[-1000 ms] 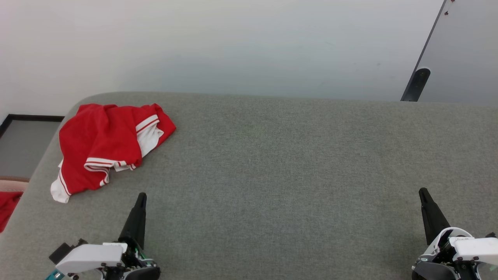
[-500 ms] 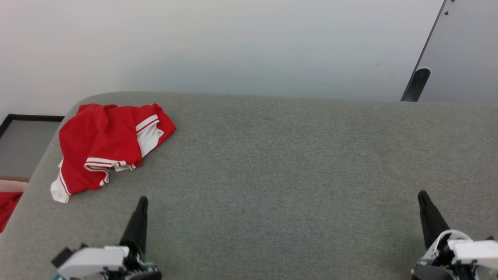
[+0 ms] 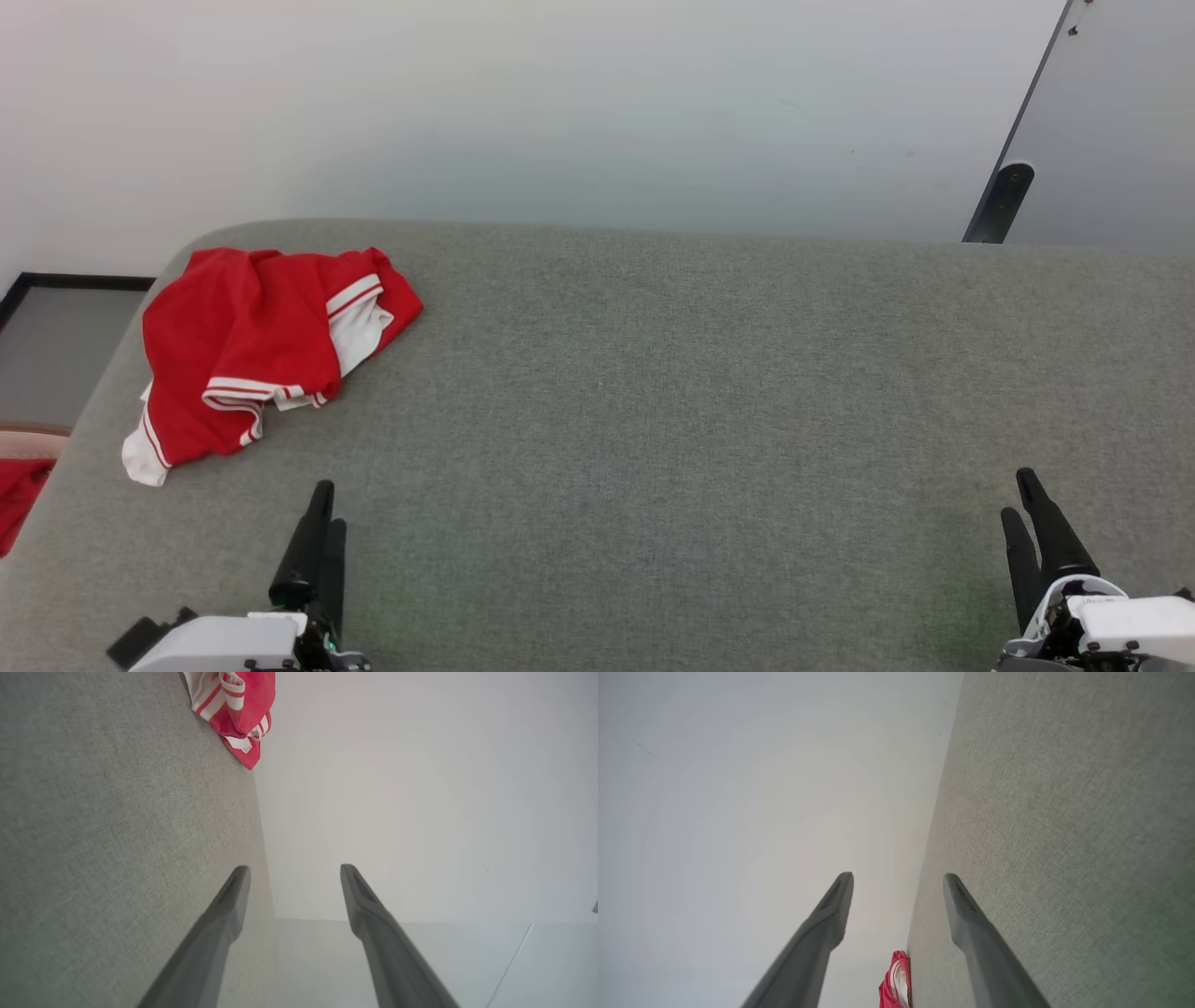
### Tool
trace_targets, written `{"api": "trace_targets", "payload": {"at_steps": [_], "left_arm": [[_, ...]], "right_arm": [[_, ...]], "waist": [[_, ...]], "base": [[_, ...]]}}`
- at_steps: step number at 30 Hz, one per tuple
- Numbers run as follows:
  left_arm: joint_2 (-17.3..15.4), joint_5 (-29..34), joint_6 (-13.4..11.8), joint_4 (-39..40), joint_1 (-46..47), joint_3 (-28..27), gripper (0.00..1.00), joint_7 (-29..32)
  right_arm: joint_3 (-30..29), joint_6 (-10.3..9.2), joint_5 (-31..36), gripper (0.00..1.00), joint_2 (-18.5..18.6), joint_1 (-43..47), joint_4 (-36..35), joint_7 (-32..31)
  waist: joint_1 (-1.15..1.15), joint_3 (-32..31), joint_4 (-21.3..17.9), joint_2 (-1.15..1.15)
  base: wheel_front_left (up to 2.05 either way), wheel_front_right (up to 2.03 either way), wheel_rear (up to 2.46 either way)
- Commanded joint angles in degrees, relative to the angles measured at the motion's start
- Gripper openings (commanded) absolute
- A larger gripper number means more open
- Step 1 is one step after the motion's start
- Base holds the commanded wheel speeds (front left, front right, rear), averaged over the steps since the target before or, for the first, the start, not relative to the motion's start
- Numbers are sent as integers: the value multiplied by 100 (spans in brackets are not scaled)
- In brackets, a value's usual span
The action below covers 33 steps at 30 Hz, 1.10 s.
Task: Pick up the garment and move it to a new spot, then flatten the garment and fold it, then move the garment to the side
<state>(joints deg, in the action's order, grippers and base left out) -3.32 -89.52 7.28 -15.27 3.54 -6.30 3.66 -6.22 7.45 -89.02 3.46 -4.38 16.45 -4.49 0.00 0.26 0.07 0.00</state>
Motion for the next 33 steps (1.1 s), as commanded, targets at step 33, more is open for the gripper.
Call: {"api": "trace_targets", "payload": {"at_steps": [33], "left_arm": [[-568,3880,-265,108,259,397,100,-802]], "right_arm": [[557,2,3408,100,644,-685,379,865]], "waist": [[0,94,-25,0]], "base": [[0,0,0]]}}
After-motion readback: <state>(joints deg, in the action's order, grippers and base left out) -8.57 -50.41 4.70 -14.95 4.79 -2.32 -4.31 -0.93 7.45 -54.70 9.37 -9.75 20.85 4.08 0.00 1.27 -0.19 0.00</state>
